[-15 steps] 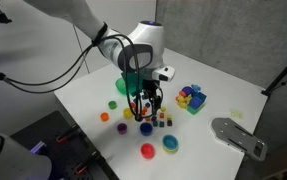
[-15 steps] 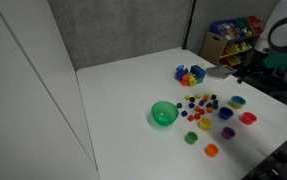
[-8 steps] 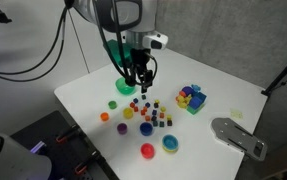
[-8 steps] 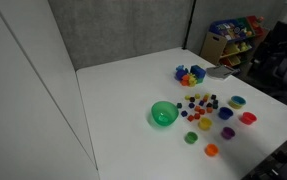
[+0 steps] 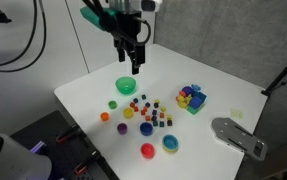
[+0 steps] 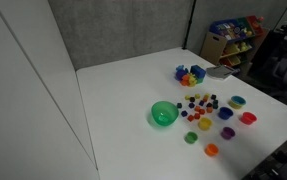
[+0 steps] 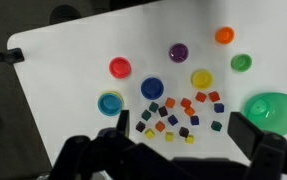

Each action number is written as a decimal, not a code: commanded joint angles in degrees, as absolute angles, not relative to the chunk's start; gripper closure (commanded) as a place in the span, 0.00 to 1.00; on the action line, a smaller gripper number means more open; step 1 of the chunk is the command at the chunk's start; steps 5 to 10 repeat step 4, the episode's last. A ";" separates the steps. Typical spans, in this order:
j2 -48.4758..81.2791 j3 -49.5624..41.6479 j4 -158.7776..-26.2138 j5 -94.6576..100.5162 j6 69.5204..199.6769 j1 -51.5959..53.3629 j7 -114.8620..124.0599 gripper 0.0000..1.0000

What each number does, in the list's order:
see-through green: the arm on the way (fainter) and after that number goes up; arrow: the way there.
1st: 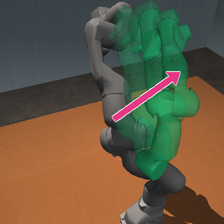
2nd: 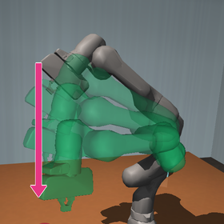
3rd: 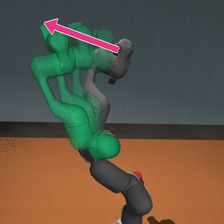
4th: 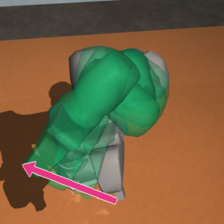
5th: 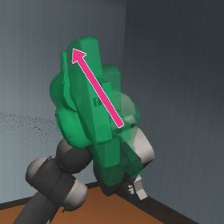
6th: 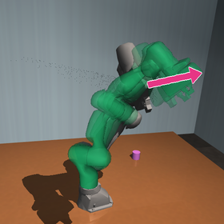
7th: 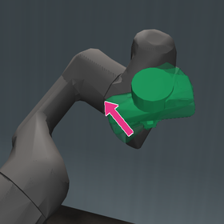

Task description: Put the light blue bowl inside the yellow bowl

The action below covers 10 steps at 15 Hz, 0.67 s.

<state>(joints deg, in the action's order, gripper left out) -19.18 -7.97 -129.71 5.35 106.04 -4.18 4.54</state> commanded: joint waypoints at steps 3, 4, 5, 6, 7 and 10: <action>-19.56 -7.02 -129.27 5.06 105.18 -5.35 3.46 0.00; -19.44 -6.99 -129.30 5.06 105.18 -5.36 3.46 0.00; -19.44 -6.99 -129.30 5.06 105.18 -5.36 3.46 0.00; -19.44 -6.99 -129.30 5.06 105.18 -5.36 3.46 0.00; -19.44 -6.99 -129.30 5.06 105.18 -5.36 3.46 0.00; -19.44 -6.99 -129.30 5.06 105.18 -5.36 3.46 0.00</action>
